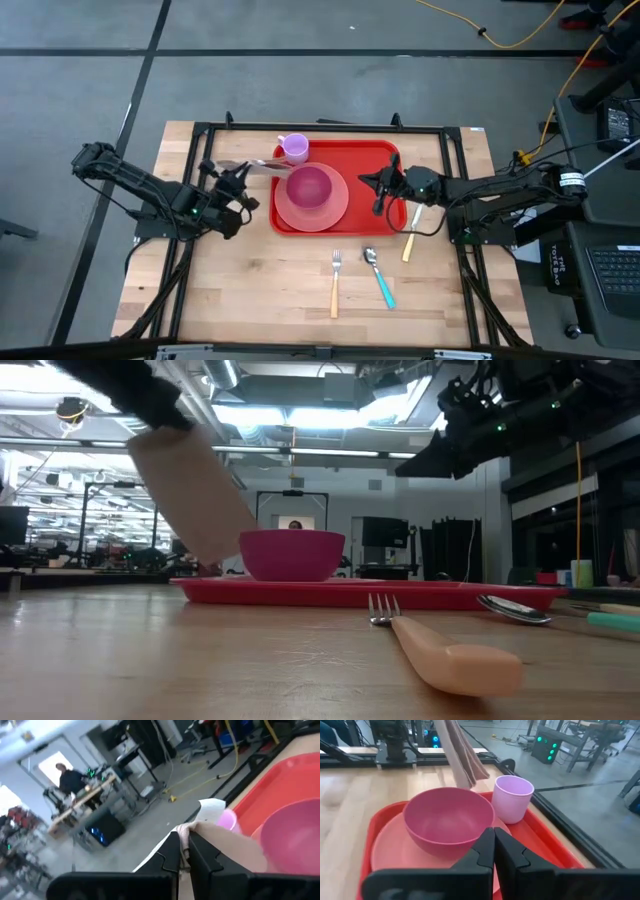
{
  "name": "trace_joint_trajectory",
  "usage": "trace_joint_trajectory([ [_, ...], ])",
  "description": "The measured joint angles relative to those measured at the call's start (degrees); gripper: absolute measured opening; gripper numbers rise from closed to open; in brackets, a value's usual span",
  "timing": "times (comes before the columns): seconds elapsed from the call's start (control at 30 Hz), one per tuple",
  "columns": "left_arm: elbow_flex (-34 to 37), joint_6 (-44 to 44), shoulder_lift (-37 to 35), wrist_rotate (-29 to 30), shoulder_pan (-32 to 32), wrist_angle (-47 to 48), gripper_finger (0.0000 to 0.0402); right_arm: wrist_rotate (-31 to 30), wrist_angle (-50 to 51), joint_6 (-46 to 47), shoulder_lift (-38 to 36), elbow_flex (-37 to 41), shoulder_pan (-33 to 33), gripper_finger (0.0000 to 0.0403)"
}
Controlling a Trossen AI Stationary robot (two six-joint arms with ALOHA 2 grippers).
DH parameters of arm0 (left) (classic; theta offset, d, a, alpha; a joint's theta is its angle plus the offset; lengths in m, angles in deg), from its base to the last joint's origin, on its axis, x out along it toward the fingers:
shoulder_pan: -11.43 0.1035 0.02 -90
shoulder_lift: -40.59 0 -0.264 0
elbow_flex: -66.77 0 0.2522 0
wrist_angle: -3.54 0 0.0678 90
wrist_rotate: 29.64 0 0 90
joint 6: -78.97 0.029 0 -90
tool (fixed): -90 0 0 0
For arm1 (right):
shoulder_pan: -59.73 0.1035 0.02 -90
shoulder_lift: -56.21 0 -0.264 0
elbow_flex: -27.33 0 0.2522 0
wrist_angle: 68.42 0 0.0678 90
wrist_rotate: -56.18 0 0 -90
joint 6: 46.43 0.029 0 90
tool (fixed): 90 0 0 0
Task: Set up tray
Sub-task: Put the brown table napkin on the red tray to the right of the pink plate
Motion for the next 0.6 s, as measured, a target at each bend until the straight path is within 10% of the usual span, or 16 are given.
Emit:
trace_joint_trajectory([
  [0.3, 0.0, 42.59, 0.0, 0.57, 0.0, -35.86, 0.0006, 0.0, -0.14, -2.42, 0.0, 0.0, -1.8, 0.0009],
  [0.6, 0.0, 57.77, 0.02, -14.41, 0.0, -52.05, 0.0007, 0.0, -0.07, -2.24, 0.0, 0.0, -2.22, 0.0009],
])
